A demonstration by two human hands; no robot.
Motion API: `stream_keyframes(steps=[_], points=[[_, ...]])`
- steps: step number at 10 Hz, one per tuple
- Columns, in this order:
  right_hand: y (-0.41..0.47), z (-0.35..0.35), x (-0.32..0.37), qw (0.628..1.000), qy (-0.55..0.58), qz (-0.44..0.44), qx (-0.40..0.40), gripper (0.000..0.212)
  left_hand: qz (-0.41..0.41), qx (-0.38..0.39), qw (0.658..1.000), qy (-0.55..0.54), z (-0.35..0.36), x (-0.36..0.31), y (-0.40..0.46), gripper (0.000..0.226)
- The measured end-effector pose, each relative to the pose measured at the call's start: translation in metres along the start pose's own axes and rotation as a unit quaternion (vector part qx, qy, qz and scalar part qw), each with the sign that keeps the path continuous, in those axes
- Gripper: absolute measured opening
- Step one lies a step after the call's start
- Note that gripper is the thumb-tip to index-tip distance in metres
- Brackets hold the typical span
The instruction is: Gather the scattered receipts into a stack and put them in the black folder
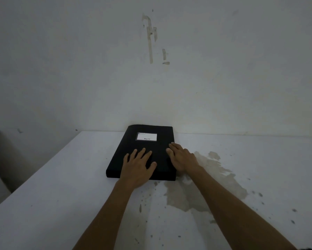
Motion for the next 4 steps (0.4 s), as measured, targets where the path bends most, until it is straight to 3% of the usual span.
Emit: stream_keyframes(steps=[1, 3, 4], points=[[-0.004, -0.01, -0.005, 0.998, 0.05, -0.017, 0.018, 0.06, 0.009, -0.009, 0.999, -0.035, -0.012, 0.002, 0.001, 0.061], [-0.048, -0.037, -0.026, 0.999, 0.034, -0.007, -0.001, 0.061, 0.059, -0.044, 0.994, -0.077, -0.046, -0.006, -0.004, 0.056], [-0.074, -0.058, -0.037, 1.0, 0.012, 0.001, -0.009, 0.064, 0.065, -0.019, 0.993, -0.095, -0.067, -0.023, -0.014, 0.05]])
Point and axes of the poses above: each hand's wrist, its own y-axis towards the middle knuckle, its own z-axis out of the palm, x = y × z, the point moved 1 cm from there along y, towards the middle knuckle
